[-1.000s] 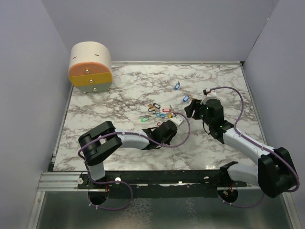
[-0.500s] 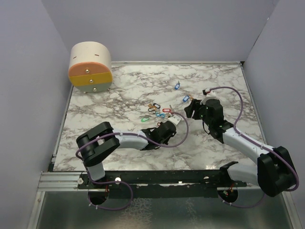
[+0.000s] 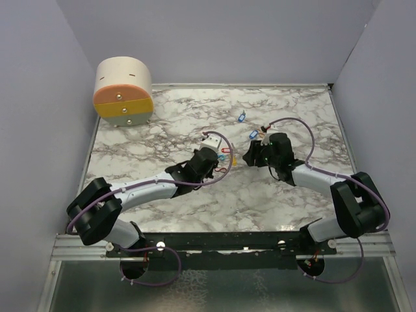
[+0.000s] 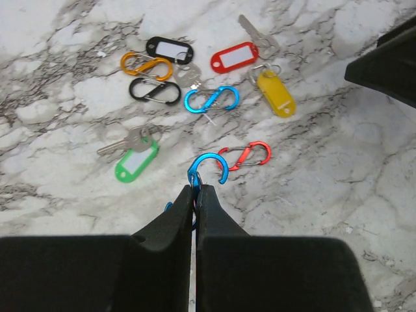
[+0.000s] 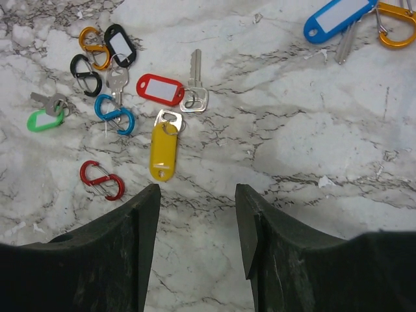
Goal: Put the keys on the keyring
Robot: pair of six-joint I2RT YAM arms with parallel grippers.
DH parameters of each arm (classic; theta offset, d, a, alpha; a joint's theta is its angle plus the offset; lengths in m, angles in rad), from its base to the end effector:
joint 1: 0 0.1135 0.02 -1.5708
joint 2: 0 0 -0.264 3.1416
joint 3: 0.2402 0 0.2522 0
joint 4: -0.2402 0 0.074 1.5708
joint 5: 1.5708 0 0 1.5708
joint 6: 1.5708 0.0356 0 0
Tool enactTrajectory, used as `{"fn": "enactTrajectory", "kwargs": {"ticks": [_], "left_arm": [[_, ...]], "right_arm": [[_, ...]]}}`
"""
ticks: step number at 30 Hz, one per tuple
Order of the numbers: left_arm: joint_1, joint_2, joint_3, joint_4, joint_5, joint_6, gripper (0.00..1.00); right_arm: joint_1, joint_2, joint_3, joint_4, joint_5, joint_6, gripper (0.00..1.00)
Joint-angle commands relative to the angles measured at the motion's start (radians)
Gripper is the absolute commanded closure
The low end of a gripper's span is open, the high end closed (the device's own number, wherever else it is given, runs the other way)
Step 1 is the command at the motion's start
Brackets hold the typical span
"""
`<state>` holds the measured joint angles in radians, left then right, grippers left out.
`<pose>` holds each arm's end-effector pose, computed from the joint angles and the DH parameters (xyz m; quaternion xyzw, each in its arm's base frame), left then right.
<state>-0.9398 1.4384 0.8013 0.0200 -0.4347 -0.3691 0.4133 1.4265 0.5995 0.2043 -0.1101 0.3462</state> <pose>0.1917 -0.2370 0.2162 0.1492 0.8603 -0.1208 0.4722 0.2557 0.1164 0.1713 -0.0549 0.8870 0.2144 0.4052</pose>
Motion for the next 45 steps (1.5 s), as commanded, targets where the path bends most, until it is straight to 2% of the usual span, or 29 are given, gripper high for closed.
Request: {"fn": "enactTrajectory", "kwargs": {"ticks": [1, 11, 25, 45], "left_arm": [[0.041, -0.046, -0.04, -0.029, -0.005, -0.018, 1.0], [0.071, -0.072, -0.092, -0.002, 0.006, -0.055, 1.0], [0.081, -0.086, -0.119, 0.014, 0.014, -0.061, 1.0], [0.111, -0.076, -0.135, 0.034, 0.04, -0.049, 1.0]], "right_arm": [[0.015, 0.052, 0.047, 0.082, -0.098, -0.015, 0.5], [0.1, 0.127, 0.098, 0.087, -0.064, -0.016, 0.52], [0.102, 0.251, 0.213, 0.039, 0.031, 0.07, 0.53], [0.101, 0.415, 0.321, 0.071, 0.093, -0.01, 0.55]]}}
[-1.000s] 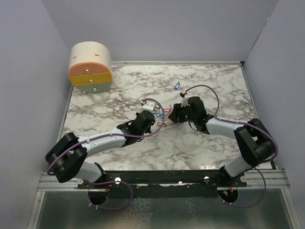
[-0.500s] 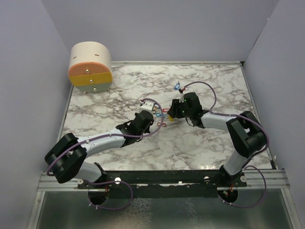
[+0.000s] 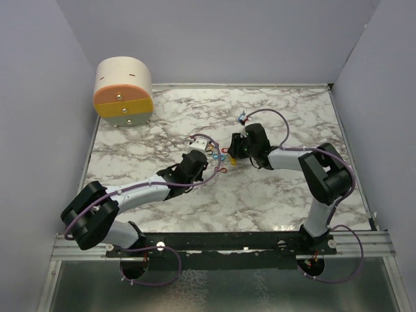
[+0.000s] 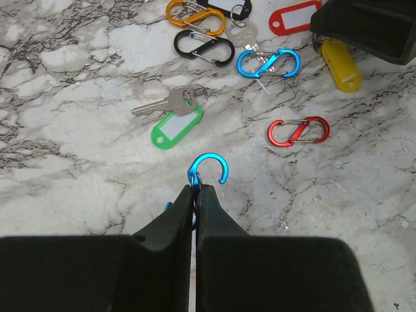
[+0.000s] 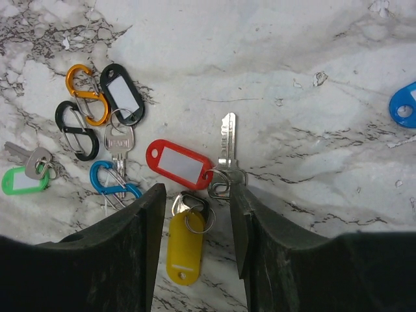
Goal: Put the keys on the keyring
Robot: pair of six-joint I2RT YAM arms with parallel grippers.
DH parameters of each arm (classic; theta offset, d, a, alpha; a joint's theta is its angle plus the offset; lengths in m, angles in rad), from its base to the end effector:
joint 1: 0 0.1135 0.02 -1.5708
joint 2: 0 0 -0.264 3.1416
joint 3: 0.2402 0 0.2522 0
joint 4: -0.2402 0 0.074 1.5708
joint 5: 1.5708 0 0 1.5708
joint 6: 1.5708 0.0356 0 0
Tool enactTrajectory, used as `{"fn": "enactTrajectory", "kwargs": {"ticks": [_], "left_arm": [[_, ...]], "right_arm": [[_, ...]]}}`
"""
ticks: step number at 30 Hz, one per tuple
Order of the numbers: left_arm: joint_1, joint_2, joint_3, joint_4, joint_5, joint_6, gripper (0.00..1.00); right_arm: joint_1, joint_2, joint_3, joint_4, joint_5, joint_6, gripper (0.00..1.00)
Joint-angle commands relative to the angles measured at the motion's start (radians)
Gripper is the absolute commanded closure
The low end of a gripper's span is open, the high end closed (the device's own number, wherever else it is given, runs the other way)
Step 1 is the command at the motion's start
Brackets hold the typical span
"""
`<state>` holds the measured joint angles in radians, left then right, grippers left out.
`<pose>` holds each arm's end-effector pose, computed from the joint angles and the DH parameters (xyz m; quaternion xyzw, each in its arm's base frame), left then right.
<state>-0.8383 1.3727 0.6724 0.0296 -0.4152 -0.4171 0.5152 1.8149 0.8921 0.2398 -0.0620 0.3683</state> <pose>0.1963 -0.1967 0.1941 0.0965 0.8804 -0.0998 0.4535 0.3161 0.1815 0.1415 -0.0795 0.8992 0.2088 0.3761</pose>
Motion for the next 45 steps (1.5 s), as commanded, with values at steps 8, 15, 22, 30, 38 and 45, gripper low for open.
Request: {"fn": "enactTrajectory", "kwargs": {"ticks": [8, 15, 22, 30, 38, 45], "left_arm": [[0.017, 0.004, -0.008, 0.032, 0.031, 0.0, 1.0], [0.021, 0.005, -0.013, 0.035, 0.033, 0.002, 1.0], [0.024, 0.001, -0.013, 0.032, 0.036, 0.002, 1.0], [0.025, -0.006, -0.017, 0.03, 0.033, -0.001, 1.0], [0.025, -0.007, -0.019, 0.029, 0.033, -0.003, 1.0], [0.025, -0.004, -0.017, 0.028, 0.035, -0.004, 1.0]], "right_arm": [[-0.001, 0.051, 0.045, 0.056, 0.053, -0.056, 0.56], [-0.003, 0.05, 0.039, 0.08, 0.058, -0.074, 0.57], [-0.002, 0.071, 0.055, 0.068, 0.053, -0.091, 0.61], [-0.002, 0.067, 0.037, 0.075, 0.042, -0.096, 0.72], [-0.002, 0.038, 0.011, 0.069, 0.052, -0.095, 0.88], [-0.003, -0.021, -0.035, 0.069, 0.068, -0.083, 1.0]]}}
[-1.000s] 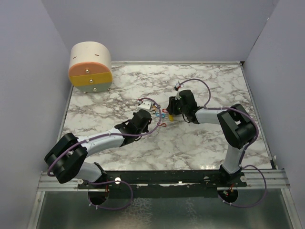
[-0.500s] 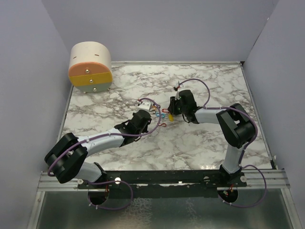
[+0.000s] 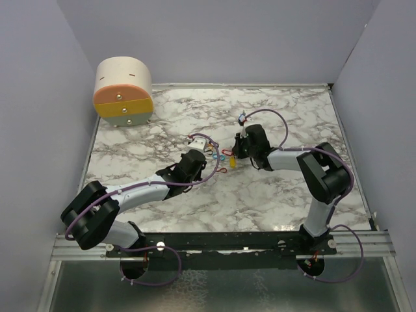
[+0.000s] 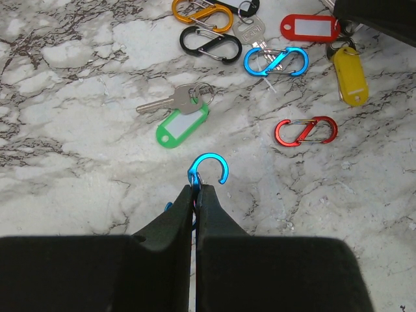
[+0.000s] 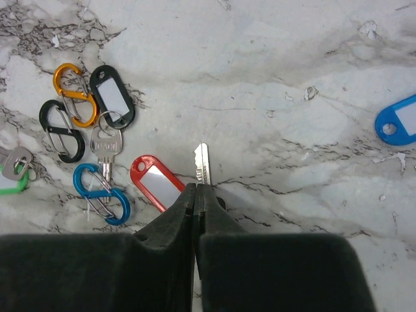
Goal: Put the keys on the keyring
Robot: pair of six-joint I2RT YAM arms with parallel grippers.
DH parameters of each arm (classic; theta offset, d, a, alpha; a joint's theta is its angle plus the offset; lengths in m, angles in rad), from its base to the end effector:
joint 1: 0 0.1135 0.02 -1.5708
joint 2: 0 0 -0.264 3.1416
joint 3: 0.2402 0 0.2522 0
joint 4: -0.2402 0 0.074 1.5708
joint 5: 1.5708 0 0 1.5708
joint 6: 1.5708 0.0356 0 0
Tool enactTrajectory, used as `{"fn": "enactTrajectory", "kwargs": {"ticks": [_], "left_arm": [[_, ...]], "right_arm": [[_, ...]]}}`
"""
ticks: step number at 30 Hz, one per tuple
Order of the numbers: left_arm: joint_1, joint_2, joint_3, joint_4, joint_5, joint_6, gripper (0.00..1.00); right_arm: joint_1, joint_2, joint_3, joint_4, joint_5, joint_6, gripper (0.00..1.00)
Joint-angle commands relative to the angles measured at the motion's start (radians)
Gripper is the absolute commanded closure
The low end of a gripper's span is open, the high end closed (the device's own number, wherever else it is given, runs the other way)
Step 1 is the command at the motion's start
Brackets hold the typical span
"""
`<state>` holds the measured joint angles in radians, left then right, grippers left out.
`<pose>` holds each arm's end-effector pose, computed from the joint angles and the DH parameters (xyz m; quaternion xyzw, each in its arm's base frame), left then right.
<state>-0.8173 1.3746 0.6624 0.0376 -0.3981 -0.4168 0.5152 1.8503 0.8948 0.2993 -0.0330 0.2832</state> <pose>0.1993 -0.1923 0.1911 0.0918 0.8829 -0.1004 0.4495 0.3214 0.1833 0.1350 -0.1111 0.8903 0.1852 0.4010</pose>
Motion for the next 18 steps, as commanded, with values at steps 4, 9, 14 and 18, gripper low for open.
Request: {"fn": "enactTrajectory", "kwargs": {"ticks": [4, 9, 14, 18], "left_arm": [[0.005, -0.009, -0.007, 0.021, 0.021, -0.007, 1.0], [0.004, -0.011, -0.009, 0.019, 0.021, -0.009, 1.0], [0.004, -0.017, -0.01, 0.018, 0.021, -0.011, 1.0], [0.004, -0.021, -0.012, 0.017, 0.025, -0.013, 1.0]], "right_arm": [[-0.002, -0.115, -0.077, 0.018, 0.059, 0.011, 1.0], [-0.002, -0.171, -0.096, -0.023, 0.058, 0.01, 1.0], [-0.002, -0.202, -0.104, -0.047, 0.052, -0.001, 0.94], [-0.002, -0.179, -0.078, -0.064, 0.033, -0.024, 0.63]]}}
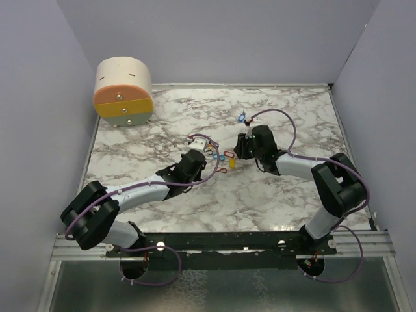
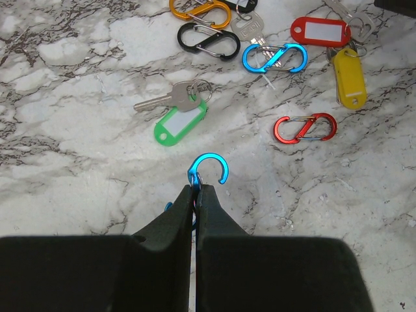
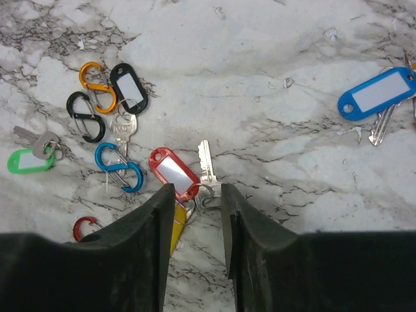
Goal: Put the keys on the keyring
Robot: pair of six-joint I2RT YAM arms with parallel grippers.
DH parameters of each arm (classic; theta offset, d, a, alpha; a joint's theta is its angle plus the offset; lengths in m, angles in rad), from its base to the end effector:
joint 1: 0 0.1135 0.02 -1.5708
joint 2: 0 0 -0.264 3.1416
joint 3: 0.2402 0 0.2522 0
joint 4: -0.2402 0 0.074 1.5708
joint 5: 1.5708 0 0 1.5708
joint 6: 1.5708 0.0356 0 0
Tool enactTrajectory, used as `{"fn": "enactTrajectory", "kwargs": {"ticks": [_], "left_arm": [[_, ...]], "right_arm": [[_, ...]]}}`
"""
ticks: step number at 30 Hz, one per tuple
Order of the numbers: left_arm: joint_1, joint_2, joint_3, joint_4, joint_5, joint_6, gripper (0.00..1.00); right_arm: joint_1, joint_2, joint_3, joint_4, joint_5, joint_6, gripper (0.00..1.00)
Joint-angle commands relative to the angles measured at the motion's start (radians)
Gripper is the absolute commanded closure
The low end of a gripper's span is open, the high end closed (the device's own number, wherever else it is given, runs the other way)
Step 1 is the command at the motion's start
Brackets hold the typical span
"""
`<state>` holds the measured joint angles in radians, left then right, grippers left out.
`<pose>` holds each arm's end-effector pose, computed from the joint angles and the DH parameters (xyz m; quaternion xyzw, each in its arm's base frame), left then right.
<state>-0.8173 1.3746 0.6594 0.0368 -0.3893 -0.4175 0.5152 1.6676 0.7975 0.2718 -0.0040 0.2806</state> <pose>0.1987 -0.1921 0.1900 0.0939 0.8840 -0.1028 0.4462 0.2957 0.1676 0.1660 -0.1044 0.8779 0.1827 0.4301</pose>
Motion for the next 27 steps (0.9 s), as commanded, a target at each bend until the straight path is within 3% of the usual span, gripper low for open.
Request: {"fn": "enactTrajectory", "kwargs": {"ticks": [1, 5, 18, 27], "left_arm": [[0.004, -0.023, -0.009, 0.016, 0.017, -0.012, 1.0], [0.004, -0.028, -0.01, 0.014, 0.017, -0.012, 1.0], [0.004, -0.023, -0.007, 0.014, 0.014, -0.011, 1.0], [0.004, -0.024, -0.007, 0.016, 0.015, -0.009, 1.0]], "right_arm": [[-0.003, 0.011, 0.023, -0.036, -0.003, -0.026, 0.59], [-0.003, 0.039, 0.046, -0.039, -0.028, -0.04, 0.55], [-0.003, 0.063, 0.07, -0.086, -0.089, -0.034, 0.54], [-0.003, -0.018, 0.007, -0.152, -0.111, 0.101, 0.54]]}}
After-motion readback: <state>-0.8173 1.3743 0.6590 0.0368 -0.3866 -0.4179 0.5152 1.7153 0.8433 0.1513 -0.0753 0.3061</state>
